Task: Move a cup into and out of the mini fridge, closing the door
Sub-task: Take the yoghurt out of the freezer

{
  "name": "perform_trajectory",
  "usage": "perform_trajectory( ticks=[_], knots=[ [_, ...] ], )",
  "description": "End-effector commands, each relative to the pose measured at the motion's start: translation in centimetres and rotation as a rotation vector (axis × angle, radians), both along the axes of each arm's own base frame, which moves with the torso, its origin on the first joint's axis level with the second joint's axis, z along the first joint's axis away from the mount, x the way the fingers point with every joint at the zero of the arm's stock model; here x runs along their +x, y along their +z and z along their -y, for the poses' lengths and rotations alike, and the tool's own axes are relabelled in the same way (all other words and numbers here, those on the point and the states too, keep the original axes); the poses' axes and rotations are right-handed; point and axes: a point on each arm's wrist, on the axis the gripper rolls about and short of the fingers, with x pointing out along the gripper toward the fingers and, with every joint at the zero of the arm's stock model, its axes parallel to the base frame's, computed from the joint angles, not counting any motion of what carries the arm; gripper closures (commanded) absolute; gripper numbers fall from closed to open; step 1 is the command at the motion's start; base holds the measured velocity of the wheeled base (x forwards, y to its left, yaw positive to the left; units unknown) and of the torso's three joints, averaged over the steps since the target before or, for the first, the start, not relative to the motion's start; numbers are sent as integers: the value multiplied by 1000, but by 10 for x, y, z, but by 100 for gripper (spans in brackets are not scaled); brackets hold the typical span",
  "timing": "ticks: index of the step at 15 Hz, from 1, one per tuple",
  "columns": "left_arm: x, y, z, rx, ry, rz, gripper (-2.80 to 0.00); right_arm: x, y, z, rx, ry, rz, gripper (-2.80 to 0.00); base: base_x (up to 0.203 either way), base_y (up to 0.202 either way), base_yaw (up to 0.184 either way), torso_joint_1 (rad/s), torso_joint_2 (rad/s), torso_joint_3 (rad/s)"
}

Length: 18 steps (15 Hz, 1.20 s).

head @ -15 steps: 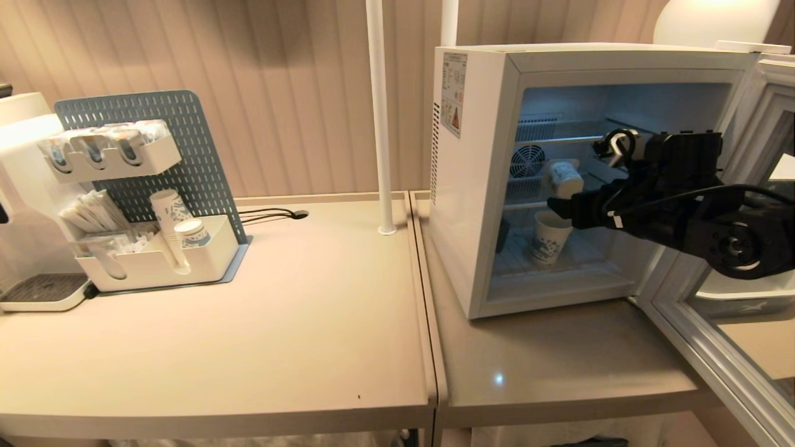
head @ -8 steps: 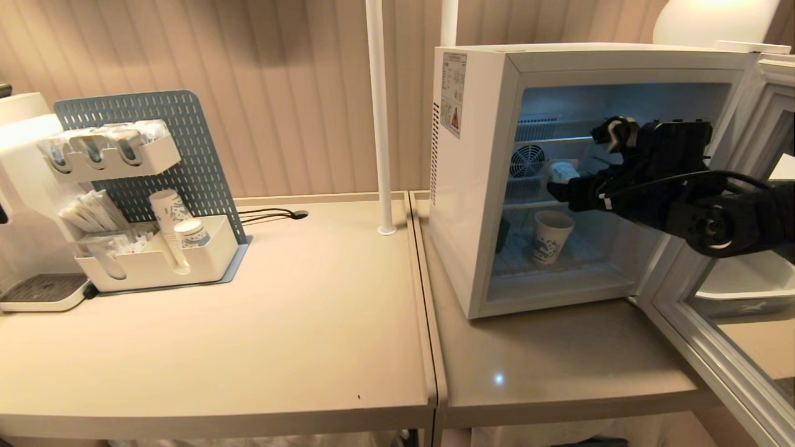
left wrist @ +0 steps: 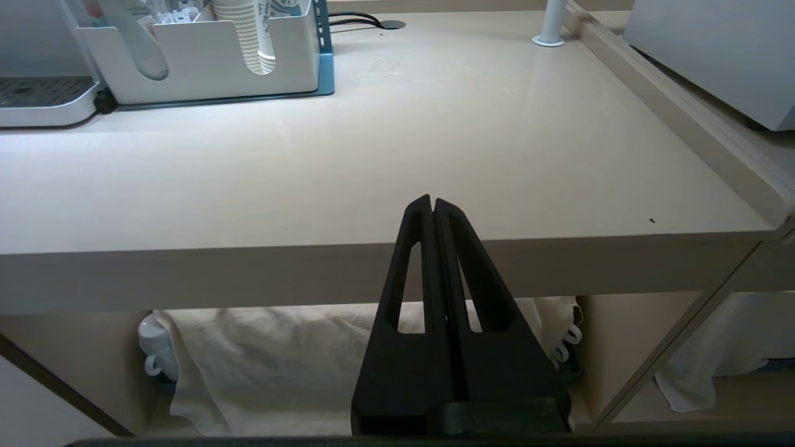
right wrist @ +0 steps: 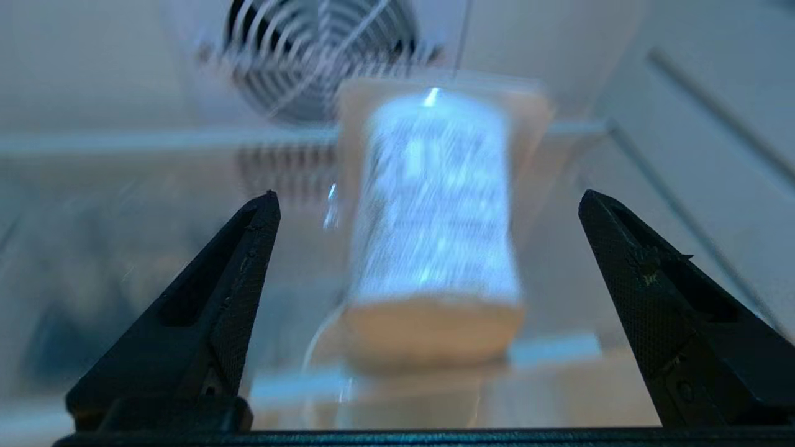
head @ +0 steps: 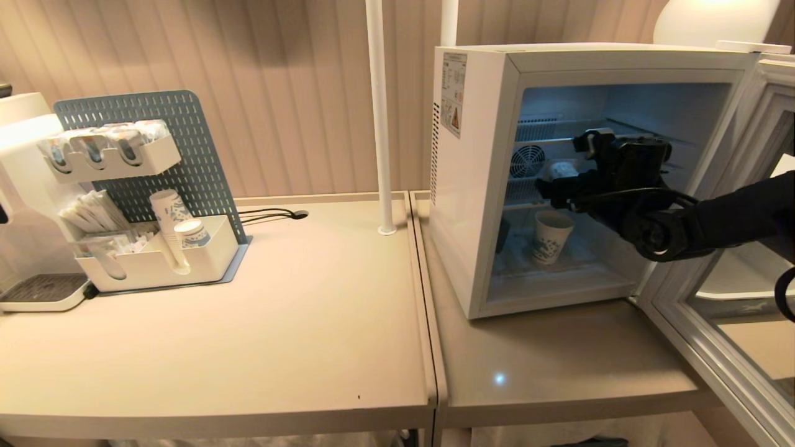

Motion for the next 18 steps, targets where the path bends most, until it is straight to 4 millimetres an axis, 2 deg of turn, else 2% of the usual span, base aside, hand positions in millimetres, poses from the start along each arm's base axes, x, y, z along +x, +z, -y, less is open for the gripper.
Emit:
perform_trajectory(
  ticks=[1,14,15,18],
  knots=[
    [0,0,0,-1,1,-2,0,11,-11,-1,-1,-7,2,-280,0,0,0,0,0,0],
    [0,0,0,-1,-1,-2,0,16,-15,2,-4,-17,-8,-280,0,0,0,0,0,0],
    [0,0,0,-1,0,-2,0,15,-14,2,-5,-16,-10,0,0,0,0,0,0,0],
    [0,0,0,-1,-1,-2,0,14,-11,2,-4,-16,-6,0,0,0,0,0,0,0]
  ],
)
